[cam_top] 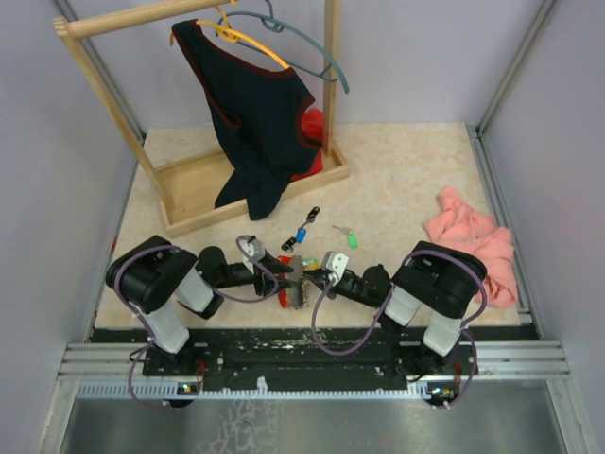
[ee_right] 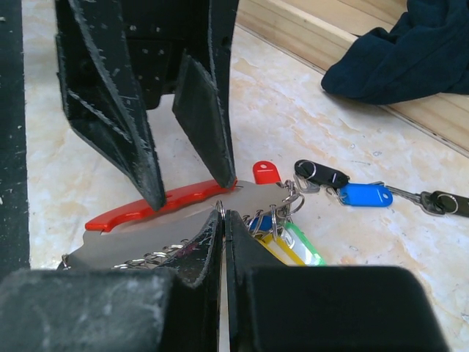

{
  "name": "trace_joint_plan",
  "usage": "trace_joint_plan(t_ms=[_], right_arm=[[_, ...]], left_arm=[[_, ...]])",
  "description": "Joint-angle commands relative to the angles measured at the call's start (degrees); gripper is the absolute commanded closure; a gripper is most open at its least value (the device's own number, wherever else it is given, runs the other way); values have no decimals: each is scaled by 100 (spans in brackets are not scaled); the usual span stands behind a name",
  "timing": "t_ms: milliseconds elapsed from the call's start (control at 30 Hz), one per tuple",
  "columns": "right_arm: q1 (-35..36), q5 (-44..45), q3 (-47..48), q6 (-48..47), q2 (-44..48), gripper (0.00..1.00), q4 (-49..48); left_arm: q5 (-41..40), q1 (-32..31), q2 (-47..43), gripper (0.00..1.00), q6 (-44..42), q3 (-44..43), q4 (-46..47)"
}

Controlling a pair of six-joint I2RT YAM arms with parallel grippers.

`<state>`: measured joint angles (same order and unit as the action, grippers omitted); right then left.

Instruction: Put the keys on the keyring

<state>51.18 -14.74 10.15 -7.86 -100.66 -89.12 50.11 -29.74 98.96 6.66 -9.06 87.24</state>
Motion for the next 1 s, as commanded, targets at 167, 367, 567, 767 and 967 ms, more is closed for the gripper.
trace_joint_plan(t_ms=[167,367,567,767,967], right_arm=[[-73,-267,55,153,152,100,-958],[-73,-321,66,170,195,100,-956],[-73,-357,61,197,214,100,-954],[-81,-322,61,184,279,100,-956],[-82,-336,73,179,337,100,-958]], left_arm=[[523,42,480,57,49,-398,1287],[633,46,536,63,51,-529,1134],[745,41,570,71,67,-586,1099],[834,47,578,76,72,-632,1021],[882,40,587,81,80,-692,948]])
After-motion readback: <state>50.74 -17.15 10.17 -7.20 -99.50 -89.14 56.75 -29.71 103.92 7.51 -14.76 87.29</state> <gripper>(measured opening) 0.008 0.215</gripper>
